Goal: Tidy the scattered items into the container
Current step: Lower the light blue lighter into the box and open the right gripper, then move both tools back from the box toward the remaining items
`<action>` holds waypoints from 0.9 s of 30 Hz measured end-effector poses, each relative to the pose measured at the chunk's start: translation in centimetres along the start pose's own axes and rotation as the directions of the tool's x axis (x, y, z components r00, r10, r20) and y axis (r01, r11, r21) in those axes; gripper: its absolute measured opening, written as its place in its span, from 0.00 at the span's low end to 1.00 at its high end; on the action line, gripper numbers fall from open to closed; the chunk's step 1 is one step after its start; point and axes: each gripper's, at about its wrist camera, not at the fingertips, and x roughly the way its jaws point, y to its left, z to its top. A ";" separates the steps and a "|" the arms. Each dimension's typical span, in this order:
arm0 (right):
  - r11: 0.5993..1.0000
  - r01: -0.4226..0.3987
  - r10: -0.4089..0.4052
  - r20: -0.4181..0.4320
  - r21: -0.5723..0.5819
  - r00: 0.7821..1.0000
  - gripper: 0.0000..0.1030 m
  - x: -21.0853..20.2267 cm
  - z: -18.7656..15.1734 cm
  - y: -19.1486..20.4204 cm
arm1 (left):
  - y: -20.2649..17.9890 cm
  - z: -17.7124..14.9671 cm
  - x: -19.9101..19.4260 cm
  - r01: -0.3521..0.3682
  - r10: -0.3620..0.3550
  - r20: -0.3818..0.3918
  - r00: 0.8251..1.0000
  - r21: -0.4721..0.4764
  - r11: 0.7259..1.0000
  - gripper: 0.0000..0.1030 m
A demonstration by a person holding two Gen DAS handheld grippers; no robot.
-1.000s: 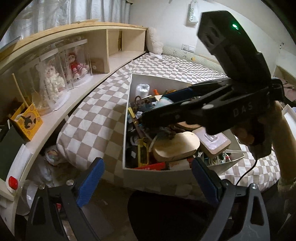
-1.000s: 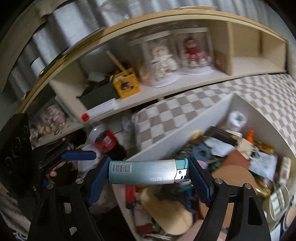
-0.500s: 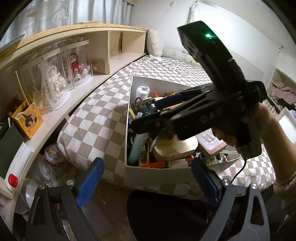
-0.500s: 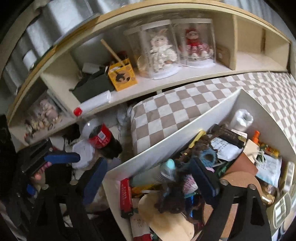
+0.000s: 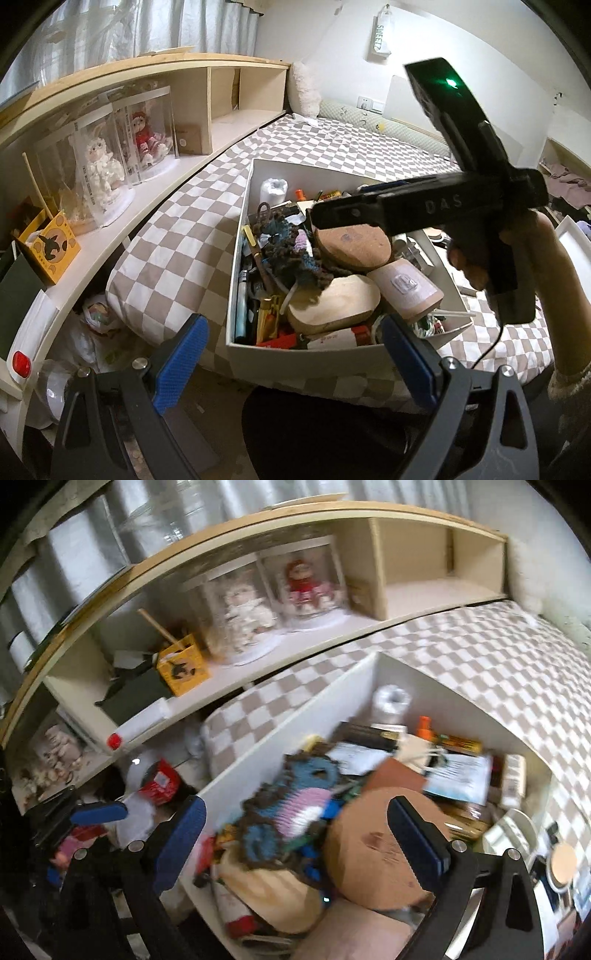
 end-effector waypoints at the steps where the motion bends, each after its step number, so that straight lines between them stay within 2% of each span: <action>1: 1.000 0.004 -0.004 0.002 0.007 1.000 0.96 -0.2 -0.2 -0.2 | -0.2 0.1 0.0 0.001 -0.001 0.001 1.000 -0.002 1.000 0.93; 7: 0.996 0.069 -0.072 0.062 0.052 0.995 0.96 -3.0 -1.4 -1.2 | -2.0 0.7 -0.1 0.006 -0.006 0.031 0.999 -0.001 1.000 0.93; 13: 0.987 0.144 -0.153 0.158 0.072 0.976 0.98 -7.2 -2.7 -2.0 | -3.8 1.3 -0.6 0.020 -0.020 0.073 0.997 -0.004 1.000 0.93; 15: 0.980 0.181 -0.195 0.206 0.086 0.959 1.00 -9.0 -3.5 -2.3 | -4.5 1.4 -0.8 0.025 -0.025 0.084 0.996 -0.002 1.000 0.93; 17: 0.967 0.236 -0.253 0.262 0.096 0.931 1.00 -10.9 -4.7 -2.6 | -5.2 1.5 -1.1 0.037 -0.037 0.099 0.994 0.002 0.999 0.98; 20: 0.950 0.290 -0.313 0.289 0.119 0.905 1.00 -12.7 -6.2 -3.0 | -6.2 1.7 -1.4 0.037 -0.038 0.123 0.992 0.011 0.999 1.00; 24: 0.936 0.305 -0.347 0.308 0.175 0.886 1.00 -15.1 -8.5 -4.0 | -7.6 1.7 -1.5 0.057 -0.059 0.131 0.990 0.017 0.998 1.00; 27: 0.914 0.350 -0.402 0.337 0.205 0.852 1.00 -17.0 -10.1 -4.1 | -8.9 1.8 -1.4 0.062 -0.066 0.142 0.988 0.028 0.998 1.00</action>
